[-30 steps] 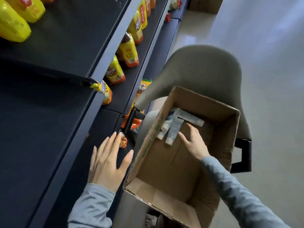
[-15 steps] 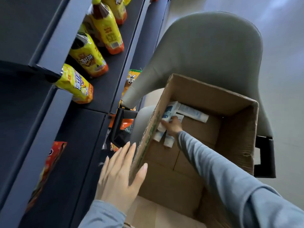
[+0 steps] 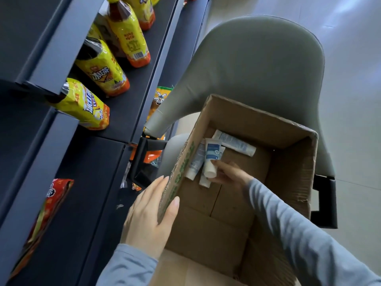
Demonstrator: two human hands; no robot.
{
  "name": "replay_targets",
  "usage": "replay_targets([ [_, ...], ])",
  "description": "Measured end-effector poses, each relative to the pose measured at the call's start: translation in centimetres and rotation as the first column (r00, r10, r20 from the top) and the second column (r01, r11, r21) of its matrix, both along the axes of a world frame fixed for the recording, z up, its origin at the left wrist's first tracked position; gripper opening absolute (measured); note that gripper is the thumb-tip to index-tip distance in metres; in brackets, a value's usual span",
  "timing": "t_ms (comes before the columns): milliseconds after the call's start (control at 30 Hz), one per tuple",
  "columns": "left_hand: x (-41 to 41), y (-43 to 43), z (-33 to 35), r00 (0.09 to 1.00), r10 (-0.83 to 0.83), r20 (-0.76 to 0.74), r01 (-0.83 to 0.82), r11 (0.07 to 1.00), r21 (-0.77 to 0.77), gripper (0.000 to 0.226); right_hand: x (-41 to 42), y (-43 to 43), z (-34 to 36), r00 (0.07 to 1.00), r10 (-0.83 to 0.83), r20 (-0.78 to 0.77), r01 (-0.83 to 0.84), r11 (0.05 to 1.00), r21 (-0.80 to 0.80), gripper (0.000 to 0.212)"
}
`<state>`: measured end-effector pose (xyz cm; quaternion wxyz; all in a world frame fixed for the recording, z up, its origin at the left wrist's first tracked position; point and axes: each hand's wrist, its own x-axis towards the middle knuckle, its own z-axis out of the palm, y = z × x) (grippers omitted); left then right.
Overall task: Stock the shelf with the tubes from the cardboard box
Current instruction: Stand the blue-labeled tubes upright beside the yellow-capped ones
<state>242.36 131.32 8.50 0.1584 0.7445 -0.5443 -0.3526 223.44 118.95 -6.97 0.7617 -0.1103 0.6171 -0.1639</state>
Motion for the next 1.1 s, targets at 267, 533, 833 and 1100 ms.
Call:
replay_targets([
  [267, -1.6, -1.7, -0.6, 0.991, 0.073, -0.112, -0.080, 0.995, -0.063, 0.033, -3.2, 4.8, 5.1, 0.957, 0.042, 0.287, -0.019, 0.996, -0.083, 0.035],
  [533, -2.8, -3.3, -1.2, 0.918, 0.302, -0.258, -0.294, 0.953, 0.069, 0.047, 1.0, 7.2, 10.2, 0.856, 0.150, 0.495, -0.021, 0.967, -0.255, 0.042],
  [833, -1.7, -3.4, -0.4, 0.683, 0.494, -0.538, -0.495, 0.855, 0.157, 0.009, 2.8, 7.4, 11.6, 0.858, 0.252, 0.447, -0.103, 0.938, -0.330, 0.043],
  [1100, -1.0, -3.2, -0.1, 0.549, 0.528, -0.648, -0.569, 0.804, 0.174, 0.011, 0.8, 6.3, 8.7, 0.923, 0.212, 0.320, -0.096, 0.935, -0.342, 0.040],
])
